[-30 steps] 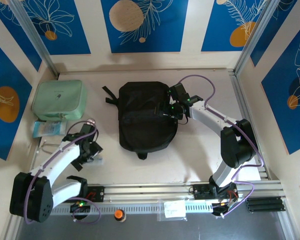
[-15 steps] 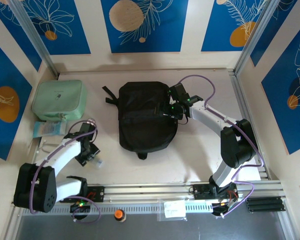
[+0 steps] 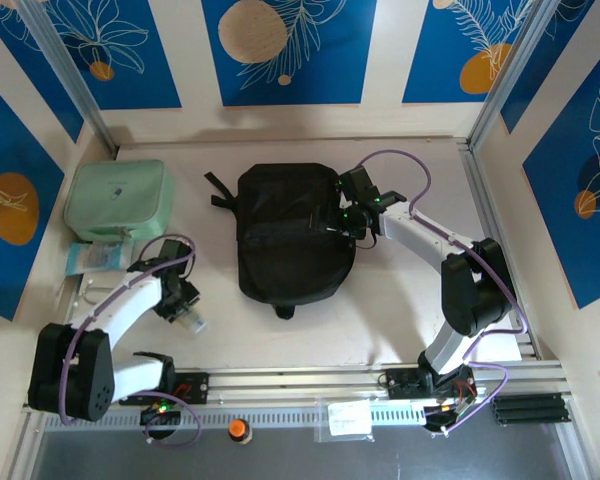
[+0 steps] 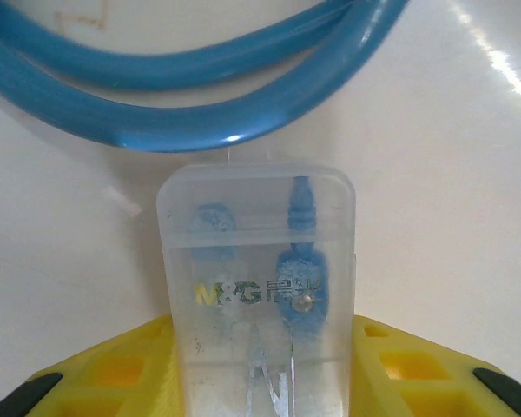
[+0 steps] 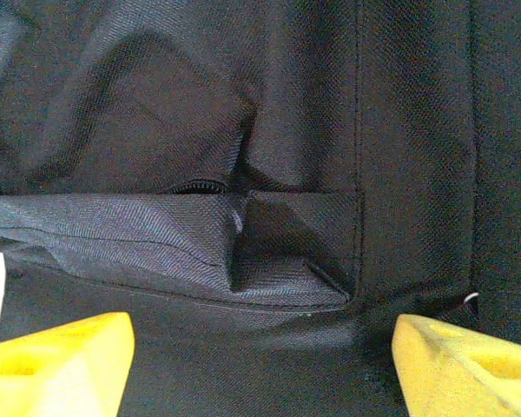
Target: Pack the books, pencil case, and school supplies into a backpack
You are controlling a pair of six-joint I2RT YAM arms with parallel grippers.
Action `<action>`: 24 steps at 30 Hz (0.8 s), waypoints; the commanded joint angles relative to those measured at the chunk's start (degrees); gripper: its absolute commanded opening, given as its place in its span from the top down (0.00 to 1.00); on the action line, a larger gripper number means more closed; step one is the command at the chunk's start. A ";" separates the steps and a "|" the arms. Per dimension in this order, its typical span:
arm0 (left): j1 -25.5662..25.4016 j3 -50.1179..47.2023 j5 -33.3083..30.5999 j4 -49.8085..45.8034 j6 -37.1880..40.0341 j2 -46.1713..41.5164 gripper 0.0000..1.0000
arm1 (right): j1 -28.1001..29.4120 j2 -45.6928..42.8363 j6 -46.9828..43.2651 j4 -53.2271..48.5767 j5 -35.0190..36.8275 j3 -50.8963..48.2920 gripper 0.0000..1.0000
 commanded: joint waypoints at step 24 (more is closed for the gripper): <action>-6.04 24.23 31.97 20.50 -1.73 13.87 0.61 | 18.38 2.01 5.87 21.97 -15.97 -1.63 0.26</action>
